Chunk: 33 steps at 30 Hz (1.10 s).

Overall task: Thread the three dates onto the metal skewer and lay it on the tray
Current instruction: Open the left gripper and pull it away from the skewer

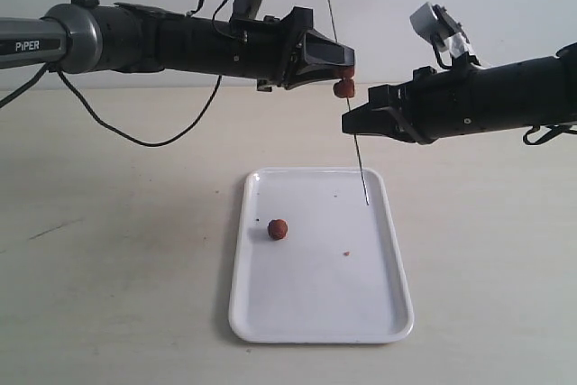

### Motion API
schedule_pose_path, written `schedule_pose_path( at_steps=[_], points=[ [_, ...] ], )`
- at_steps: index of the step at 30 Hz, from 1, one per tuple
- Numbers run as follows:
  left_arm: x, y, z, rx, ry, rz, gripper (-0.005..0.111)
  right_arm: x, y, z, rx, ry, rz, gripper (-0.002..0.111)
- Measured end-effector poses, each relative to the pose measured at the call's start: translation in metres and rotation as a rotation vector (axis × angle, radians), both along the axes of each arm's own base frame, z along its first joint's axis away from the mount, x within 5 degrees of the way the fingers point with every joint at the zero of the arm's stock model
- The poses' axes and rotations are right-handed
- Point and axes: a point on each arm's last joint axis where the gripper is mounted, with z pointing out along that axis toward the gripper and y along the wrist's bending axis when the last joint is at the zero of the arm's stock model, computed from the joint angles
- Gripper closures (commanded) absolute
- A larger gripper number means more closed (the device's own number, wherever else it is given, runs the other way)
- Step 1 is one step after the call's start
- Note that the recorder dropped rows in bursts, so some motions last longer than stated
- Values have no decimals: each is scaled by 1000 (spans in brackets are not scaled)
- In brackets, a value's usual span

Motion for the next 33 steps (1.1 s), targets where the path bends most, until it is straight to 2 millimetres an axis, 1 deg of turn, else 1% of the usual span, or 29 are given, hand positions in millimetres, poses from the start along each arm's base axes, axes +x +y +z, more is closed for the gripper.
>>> schedule_pose_path(
  at_steps=[1, 3, 7, 9, 15, 20, 25, 30, 33],
  points=[
    [0, 0, 0, 0, -3, -1, 77, 0, 0, 0, 0, 0, 0, 108],
    [0, 0, 0, 1, -7, -2, 71, 0, 0, 0, 0, 0, 0, 108],
    [0, 0, 0, 6, -16, -5, 43, 0, 0, 0, 0, 0, 0, 108],
    [0, 0, -1, 11, -20, -8, 35, 0, 0, 0, 0, 0, 0, 108],
    [0, 0, -1, 13, -37, -12, 34, 0, -1, 0, -6, 0, -7, 108],
    [-2, 1, -3, 51, -124, -50, 34, 3, -6, -5, -74, 16, -52, 108],
    [-8, 4, -8, 177, -312, -174, 34, 2, -7, -8, -104, 24, -47, 108],
    [-20, 9, -1, 278, -428, -330, 34, 1, -7, -9, -128, 27, -31, 108],
    [-26, 17, 2, 397, -495, -428, 34, 1, -7, -9, -129, 28, -30, 108]
  ],
)
